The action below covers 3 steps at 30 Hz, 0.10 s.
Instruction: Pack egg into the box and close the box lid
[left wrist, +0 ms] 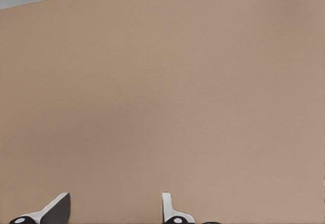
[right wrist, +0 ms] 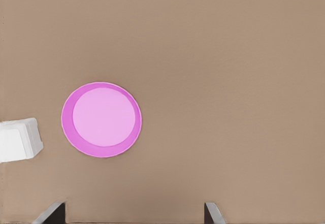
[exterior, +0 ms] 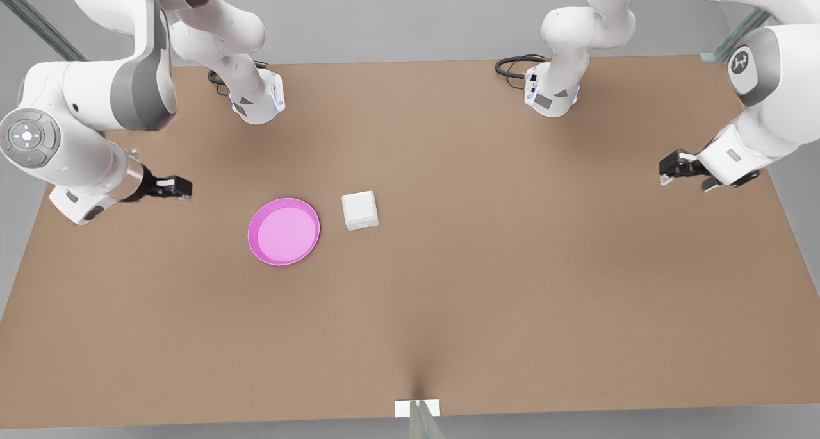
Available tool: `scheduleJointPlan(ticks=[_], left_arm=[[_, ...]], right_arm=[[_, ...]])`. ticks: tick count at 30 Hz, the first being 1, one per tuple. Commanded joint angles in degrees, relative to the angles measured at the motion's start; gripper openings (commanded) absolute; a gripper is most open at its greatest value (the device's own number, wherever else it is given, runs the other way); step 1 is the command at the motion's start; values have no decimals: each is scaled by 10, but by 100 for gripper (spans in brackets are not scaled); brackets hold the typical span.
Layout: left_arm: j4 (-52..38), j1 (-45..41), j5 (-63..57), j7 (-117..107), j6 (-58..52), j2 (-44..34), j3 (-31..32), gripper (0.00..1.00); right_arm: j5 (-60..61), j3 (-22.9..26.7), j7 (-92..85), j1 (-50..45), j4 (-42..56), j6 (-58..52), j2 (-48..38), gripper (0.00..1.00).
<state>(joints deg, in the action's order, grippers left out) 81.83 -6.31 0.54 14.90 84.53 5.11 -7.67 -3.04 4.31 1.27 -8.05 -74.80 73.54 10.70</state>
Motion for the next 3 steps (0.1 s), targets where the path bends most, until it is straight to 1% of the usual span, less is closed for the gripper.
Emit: scheduleJointPlan(ticks=[1,2,3], left_arm=[[0,16,34,0,0,0,-6,100],[0,16,35,0,13,1,-13,100],[0,16,35,0,14,1,-16,100]], right_arm=[[1,0,0,1,-5,0,-2,100],[1,0,0,2,-38,20,-23,100],[1,0,0,2,-42,20,-26,100]])
